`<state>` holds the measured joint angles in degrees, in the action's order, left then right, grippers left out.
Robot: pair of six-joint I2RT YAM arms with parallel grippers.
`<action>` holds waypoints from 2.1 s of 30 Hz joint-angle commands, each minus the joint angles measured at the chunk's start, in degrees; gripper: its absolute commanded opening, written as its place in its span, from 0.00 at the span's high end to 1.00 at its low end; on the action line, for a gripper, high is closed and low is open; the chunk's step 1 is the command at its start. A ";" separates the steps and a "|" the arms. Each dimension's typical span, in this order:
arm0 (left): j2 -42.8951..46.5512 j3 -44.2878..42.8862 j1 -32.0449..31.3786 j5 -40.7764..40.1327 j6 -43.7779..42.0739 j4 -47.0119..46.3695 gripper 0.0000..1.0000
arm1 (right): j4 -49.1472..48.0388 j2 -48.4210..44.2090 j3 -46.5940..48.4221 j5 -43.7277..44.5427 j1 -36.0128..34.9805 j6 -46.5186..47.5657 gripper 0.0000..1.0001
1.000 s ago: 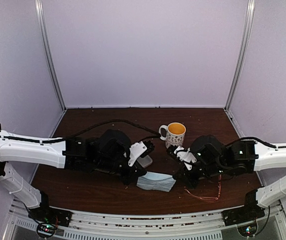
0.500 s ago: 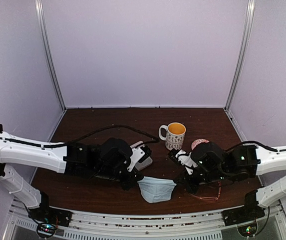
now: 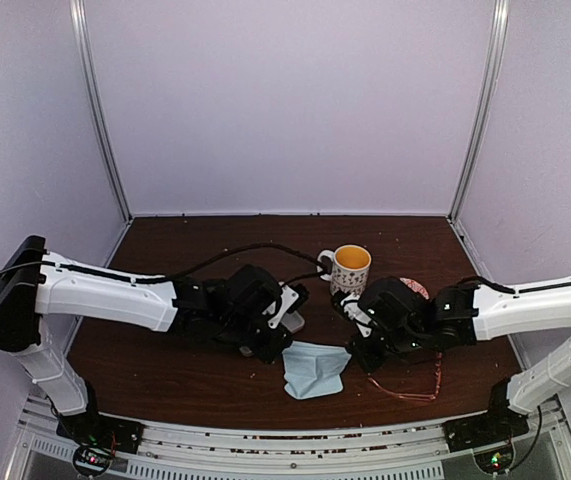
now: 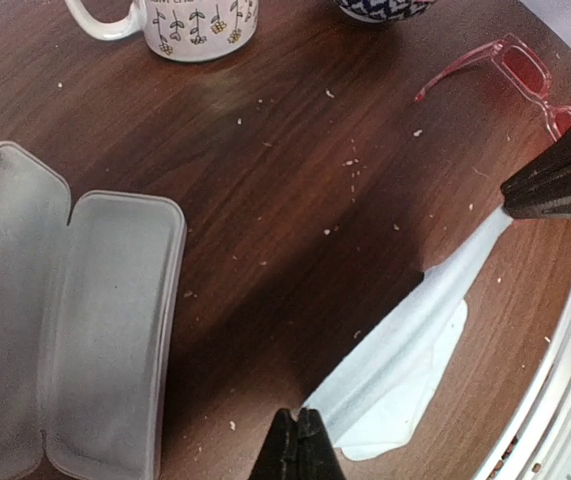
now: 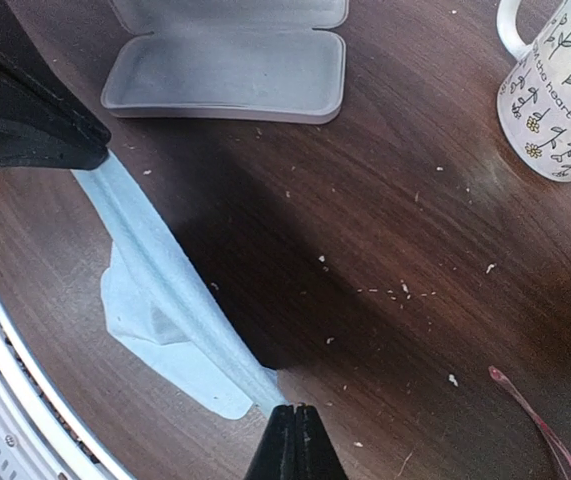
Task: Organize the sunglasses
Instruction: Fold the glasses cleaning cloth at the center of the board.
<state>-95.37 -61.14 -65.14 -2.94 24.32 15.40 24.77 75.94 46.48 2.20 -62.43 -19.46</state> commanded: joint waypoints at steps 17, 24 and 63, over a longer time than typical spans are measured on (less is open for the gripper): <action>6.79 -1.44 -2.31 0.82 0.75 6.04 1.00 | 1.43 -5.27 0.21 -2.50 -2.56 2.06 1.00; 10.91 2.08 -7.33 -2.86 6.15 6.75 1.00 | 3.62 -8.93 -1.33 1.12 -10.05 -3.11 1.00; 7.97 1.72 -5.29 -6.65 5.24 8.47 1.00 | 6.53 -4.73 0.90 5.99 -9.80 -7.12 1.00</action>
<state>-85.19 -58.61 -73.45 -9.54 32.60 22.92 28.53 69.56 47.00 7.49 -74.98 -28.38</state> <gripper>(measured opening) 0.006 0.004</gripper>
